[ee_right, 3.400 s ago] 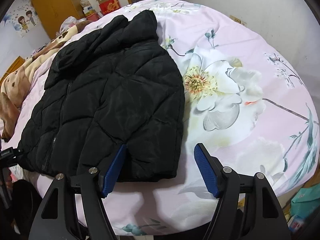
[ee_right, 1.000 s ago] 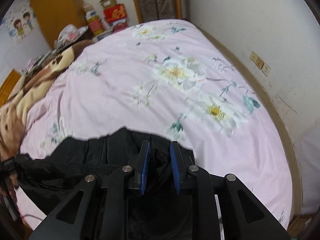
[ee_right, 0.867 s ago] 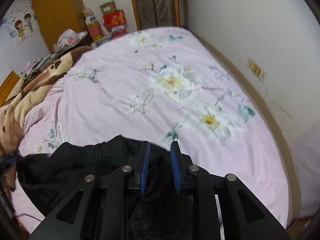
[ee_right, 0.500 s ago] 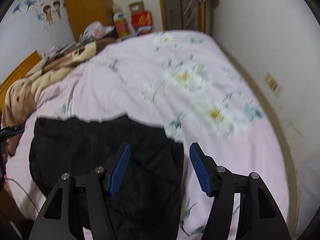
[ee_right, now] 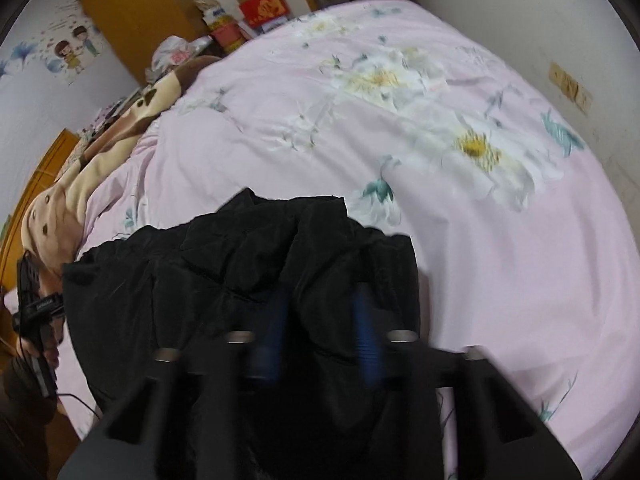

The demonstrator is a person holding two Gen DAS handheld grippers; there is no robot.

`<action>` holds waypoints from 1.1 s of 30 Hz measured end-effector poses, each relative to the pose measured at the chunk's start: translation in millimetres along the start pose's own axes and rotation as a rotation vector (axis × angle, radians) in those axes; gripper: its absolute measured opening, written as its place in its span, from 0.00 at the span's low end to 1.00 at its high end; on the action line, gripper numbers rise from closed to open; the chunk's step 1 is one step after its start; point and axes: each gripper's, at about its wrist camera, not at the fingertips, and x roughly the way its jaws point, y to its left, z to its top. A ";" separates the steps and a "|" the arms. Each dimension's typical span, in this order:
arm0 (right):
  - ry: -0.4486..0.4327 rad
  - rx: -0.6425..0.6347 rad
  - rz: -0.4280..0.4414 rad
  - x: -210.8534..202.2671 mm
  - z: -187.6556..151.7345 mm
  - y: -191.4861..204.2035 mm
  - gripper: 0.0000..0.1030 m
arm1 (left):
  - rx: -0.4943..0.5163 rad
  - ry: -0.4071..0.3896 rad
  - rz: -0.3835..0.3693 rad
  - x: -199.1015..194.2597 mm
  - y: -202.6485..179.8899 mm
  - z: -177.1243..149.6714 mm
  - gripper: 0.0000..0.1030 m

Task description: Fold large clothes

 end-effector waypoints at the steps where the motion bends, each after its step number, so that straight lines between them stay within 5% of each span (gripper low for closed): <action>1: -0.022 -0.015 -0.004 -5.4 0.9 1.8 0.12 | -0.012 -0.021 0.002 -6.8 1.0 0.9 0.18; 7: -0.231 -0.038 0.005 -45.8 24.0 16.6 0.11 | -0.060 -0.212 -0.004 -39.2 3.6 7.4 0.16; 10: -0.169 -0.046 -0.074 -14.8 33.4 19.2 0.11 | -0.047 -0.130 0.089 -6.1 1.1 12.4 0.18; 14: 0.053 -0.018 -0.183 53.6 24.0 3.8 0.12 | -0.032 -0.058 0.142 31.3 1.9 10.8 0.20; 17: 0.110 -0.018 -0.212 75.9 16.8 1.1 0.13 | 0.042 -0.034 0.195 46.1 -6.8 8.7 0.20; 25: 0.175 -0.038 -0.285 87.4 17.3 9.5 0.20 | 0.015 -0.062 0.248 43.1 -8.6 7.3 0.28; 30: -0.074 0.028 -0.341 10.8 19.8 18.8 0.43 | -0.014 -0.142 0.259 -5.8 -14.4 6.5 0.39; 33: -0.195 0.022 -0.302 -34.3 12.4 34.7 0.46 | 0.010 -0.204 0.229 -36.3 -28.5 -4.7 0.40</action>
